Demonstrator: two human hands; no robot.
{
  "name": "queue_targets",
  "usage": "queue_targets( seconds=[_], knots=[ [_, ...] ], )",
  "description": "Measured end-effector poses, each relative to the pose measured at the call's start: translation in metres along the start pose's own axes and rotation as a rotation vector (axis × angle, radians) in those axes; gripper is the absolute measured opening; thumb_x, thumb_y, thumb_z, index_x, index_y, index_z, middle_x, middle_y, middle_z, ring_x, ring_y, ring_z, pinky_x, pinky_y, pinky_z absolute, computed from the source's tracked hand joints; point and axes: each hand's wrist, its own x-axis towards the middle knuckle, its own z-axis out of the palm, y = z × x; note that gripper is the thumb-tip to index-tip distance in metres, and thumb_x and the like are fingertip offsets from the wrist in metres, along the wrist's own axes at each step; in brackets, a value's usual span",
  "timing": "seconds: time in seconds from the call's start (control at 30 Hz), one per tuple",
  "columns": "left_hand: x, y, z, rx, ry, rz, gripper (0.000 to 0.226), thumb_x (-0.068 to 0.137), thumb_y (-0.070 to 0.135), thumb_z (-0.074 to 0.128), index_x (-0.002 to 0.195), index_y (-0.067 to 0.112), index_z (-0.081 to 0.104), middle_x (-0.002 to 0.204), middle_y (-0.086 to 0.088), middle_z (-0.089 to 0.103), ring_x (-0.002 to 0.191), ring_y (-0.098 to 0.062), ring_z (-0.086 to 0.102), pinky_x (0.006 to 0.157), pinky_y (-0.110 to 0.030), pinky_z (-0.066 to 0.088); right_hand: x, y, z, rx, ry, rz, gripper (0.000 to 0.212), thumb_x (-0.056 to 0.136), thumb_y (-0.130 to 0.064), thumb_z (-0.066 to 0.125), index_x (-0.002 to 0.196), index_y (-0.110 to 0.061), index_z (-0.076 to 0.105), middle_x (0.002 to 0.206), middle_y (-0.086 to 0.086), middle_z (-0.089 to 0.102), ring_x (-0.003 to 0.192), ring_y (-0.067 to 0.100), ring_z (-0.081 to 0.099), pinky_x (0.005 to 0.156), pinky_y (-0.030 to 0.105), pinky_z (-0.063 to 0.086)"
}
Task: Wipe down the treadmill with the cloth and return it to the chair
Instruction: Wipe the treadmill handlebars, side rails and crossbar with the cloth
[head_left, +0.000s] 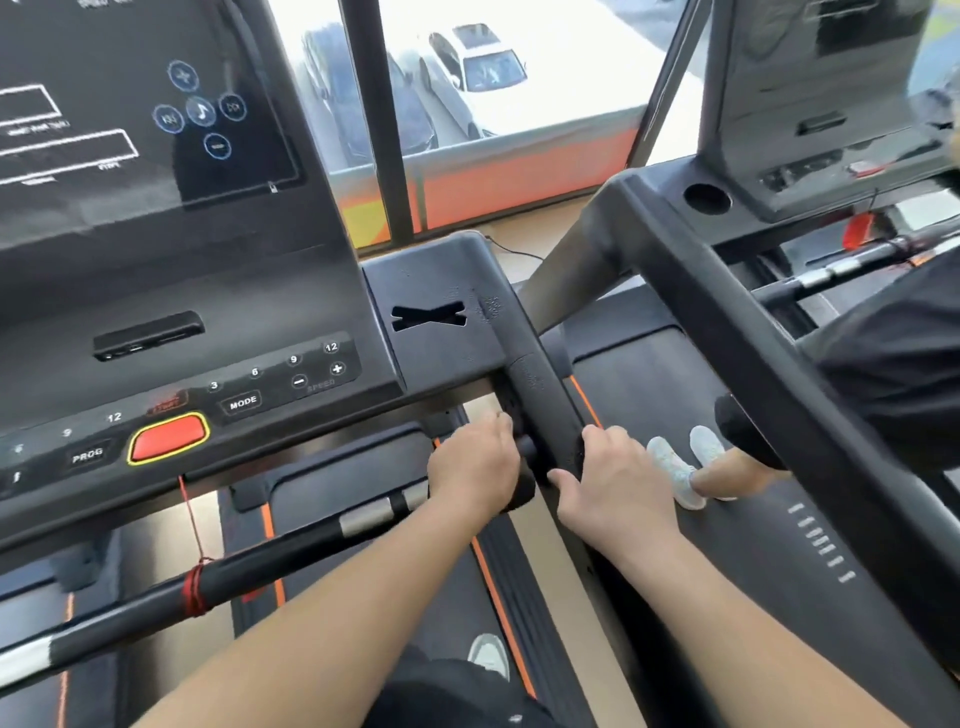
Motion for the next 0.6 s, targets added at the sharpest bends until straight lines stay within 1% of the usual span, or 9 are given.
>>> queue_targets(
  seconds=[0.03, 0.07, 0.13, 0.2, 0.3, 0.37, 0.43, 0.5, 0.6],
  knots=[
    [-0.008, -0.001, 0.007, -0.007, 0.085, 0.036, 0.034, 0.108, 0.03, 0.024, 0.11, 0.021, 0.058, 0.111, -0.005, 0.068, 0.108, -0.032, 0.062, 0.089, -0.044, 0.047, -0.001, 0.0, 0.0, 0.006, 0.0, -0.001, 0.04, 0.091, -0.048, 0.061, 0.109, -0.014, 0.051, 0.108, 0.005, 0.053, 0.108, 0.028, 0.054, 0.081, 0.04, 0.048],
    [-0.02, -0.005, 0.018, 0.068, 0.149, 0.118, 0.037, 0.106, 0.031, 0.026, 0.119, 0.021, 0.06, 0.121, -0.006, 0.068, 0.116, -0.031, 0.061, 0.095, -0.045, 0.045, -0.001, 0.0, 0.0, 0.014, 0.002, 0.0, 0.041, 0.09, -0.048, 0.062, 0.11, -0.014, 0.052, 0.108, 0.005, 0.054, 0.108, 0.029, 0.055, 0.081, 0.041, 0.048],
    [-0.042, -0.017, 0.038, 0.204, 0.119, 0.268, 0.053, 0.103, 0.034, 0.031, 0.146, 0.011, 0.05, 0.154, -0.011, 0.048, 0.142, -0.03, 0.044, 0.113, -0.046, 0.033, -0.002, 0.0, -0.001, 0.015, 0.011, 0.002, 0.043, 0.09, -0.049, 0.062, 0.113, -0.014, 0.053, 0.11, 0.005, 0.054, 0.109, 0.028, 0.055, 0.082, 0.041, 0.049],
    [-0.039, -0.031, 0.04, 0.28, 0.083, 0.399, 0.062, 0.102, 0.037, 0.031, 0.157, 0.007, 0.036, 0.165, -0.011, 0.031, 0.15, -0.029, 0.034, 0.119, -0.047, 0.028, -0.002, 0.0, -0.002, 0.017, 0.01, -0.002, 0.045, 0.09, -0.05, 0.062, 0.115, -0.014, 0.053, 0.111, 0.005, 0.054, 0.11, 0.028, 0.055, 0.082, 0.041, 0.05],
    [-0.003, -0.042, 0.008, 0.322, -0.072, 0.528, 0.065, 0.107, 0.043, 0.028, 0.163, 0.016, 0.01, 0.169, -0.002, 0.022, 0.14, -0.027, 0.045, 0.108, -0.044, 0.046, -0.001, 0.001, -0.004, 0.037, -0.014, -0.004, 0.045, 0.091, -0.051, 0.061, 0.116, -0.015, 0.053, 0.112, 0.004, 0.054, 0.111, 0.027, 0.053, 0.085, 0.041, 0.05],
    [0.009, -0.044, -0.004, 0.313, -0.169, 0.509, 0.065, 0.108, 0.049, 0.026, 0.163, 0.026, 0.0, 0.162, 0.008, 0.029, 0.132, -0.025, 0.05, 0.096, -0.044, 0.051, 0.001, 0.001, -0.006, 0.041, -0.025, 0.002, 0.044, 0.091, -0.051, 0.061, 0.115, -0.015, 0.053, 0.112, 0.004, 0.053, 0.111, 0.027, 0.053, 0.085, 0.041, 0.05],
    [0.0, -0.04, 0.003, 0.358, -0.105, 0.339, 0.064, 0.107, 0.052, 0.023, 0.162, 0.024, 0.007, 0.149, 0.002, 0.047, 0.123, -0.029, 0.057, 0.089, -0.043, 0.051, 0.0, 0.0, -0.007, 0.037, -0.023, 0.01, 0.043, 0.091, -0.051, 0.061, 0.113, -0.015, 0.053, 0.11, 0.004, 0.053, 0.11, 0.026, 0.054, 0.083, 0.04, 0.05],
    [-0.019, -0.03, 0.02, 0.452, -0.004, 0.17, 0.066, 0.104, 0.051, 0.024, 0.157, 0.012, 0.024, 0.131, -0.007, 0.058, 0.109, -0.033, 0.059, 0.085, -0.044, 0.046, 0.0, -0.002, -0.007, 0.029, -0.02, 0.01, 0.042, 0.091, -0.051, 0.061, 0.113, -0.016, 0.052, 0.11, 0.003, 0.053, 0.11, 0.025, 0.054, 0.081, 0.039, 0.05],
    [-0.035, -0.024, 0.039, 0.517, 0.053, 0.151, 0.069, 0.095, 0.046, 0.028, 0.149, 0.006, 0.041, 0.126, -0.013, 0.056, 0.104, -0.035, 0.054, 0.089, -0.049, 0.043, 0.0, -0.002, -0.006, 0.014, -0.019, 0.009, 0.042, 0.092, -0.05, 0.06, 0.114, -0.016, 0.051, 0.112, 0.003, 0.052, 0.11, 0.025, 0.053, 0.082, 0.039, 0.049]
  ],
)
